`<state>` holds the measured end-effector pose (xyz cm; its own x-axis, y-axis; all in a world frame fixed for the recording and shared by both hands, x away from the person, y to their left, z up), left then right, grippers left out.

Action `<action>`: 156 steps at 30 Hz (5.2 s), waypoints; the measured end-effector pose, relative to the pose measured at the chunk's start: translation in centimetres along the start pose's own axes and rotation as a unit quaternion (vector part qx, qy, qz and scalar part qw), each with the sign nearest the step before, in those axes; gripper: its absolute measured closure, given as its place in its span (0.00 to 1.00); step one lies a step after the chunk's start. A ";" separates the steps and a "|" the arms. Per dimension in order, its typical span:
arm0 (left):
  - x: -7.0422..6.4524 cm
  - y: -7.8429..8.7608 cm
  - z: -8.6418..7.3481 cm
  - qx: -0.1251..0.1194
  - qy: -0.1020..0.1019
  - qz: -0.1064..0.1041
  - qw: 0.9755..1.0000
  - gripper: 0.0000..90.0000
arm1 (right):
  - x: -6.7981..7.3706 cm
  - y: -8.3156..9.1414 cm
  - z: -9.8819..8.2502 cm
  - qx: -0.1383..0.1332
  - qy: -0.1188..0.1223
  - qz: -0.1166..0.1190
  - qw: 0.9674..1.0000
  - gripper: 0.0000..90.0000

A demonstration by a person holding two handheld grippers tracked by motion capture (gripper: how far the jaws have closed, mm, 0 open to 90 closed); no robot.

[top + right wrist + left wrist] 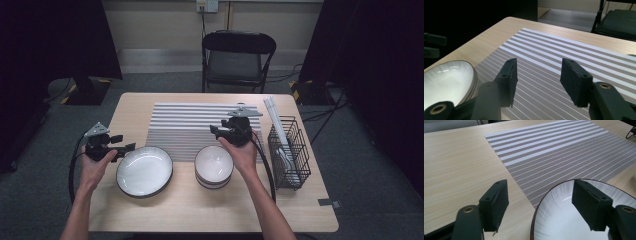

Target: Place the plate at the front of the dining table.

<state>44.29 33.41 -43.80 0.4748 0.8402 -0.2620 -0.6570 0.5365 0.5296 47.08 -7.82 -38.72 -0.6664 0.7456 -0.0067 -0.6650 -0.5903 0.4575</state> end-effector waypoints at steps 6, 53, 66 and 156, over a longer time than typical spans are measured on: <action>0.0 -0.1 0.3 0.003 0.016 -0.023 1.000 0.30 | 1.0 -0.8 1.0 -0.001 0.010 0.026 1.000 0.52; 0.6 0.4 0.0 -0.002 0.017 -0.034 0.999 0.44 | 9.7 -8.4 5.6 0.010 0.034 0.158 0.987 0.55; 1.2 0.8 -0.2 -0.004 0.002 -0.031 1.000 0.31 | 11.7 -10.1 6.7 0.016 0.046 0.180 0.982 0.59; 3.1 -1.6 -3.1 0.054 0.068 -0.058 0.995 0.93 | 12.0 -16.2 -1.4 0.108 -0.046 0.152 0.981 0.98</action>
<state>44.97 35.38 -47.98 0.4552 0.7800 -0.4293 -0.5317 0.6249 0.5717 49.38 10.25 -47.43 -0.7829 0.5760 0.2352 -0.3463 -0.7175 0.6043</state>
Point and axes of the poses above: each handheld gripper's, and its own axes: y roughly backward along the jaws, z roughly out of its top, x roughly to its left, the point moved 2 cm from there along -y, roughly forward along the jaws, and after that the axes turned 10 degrees about y, right-handed, at the moved point
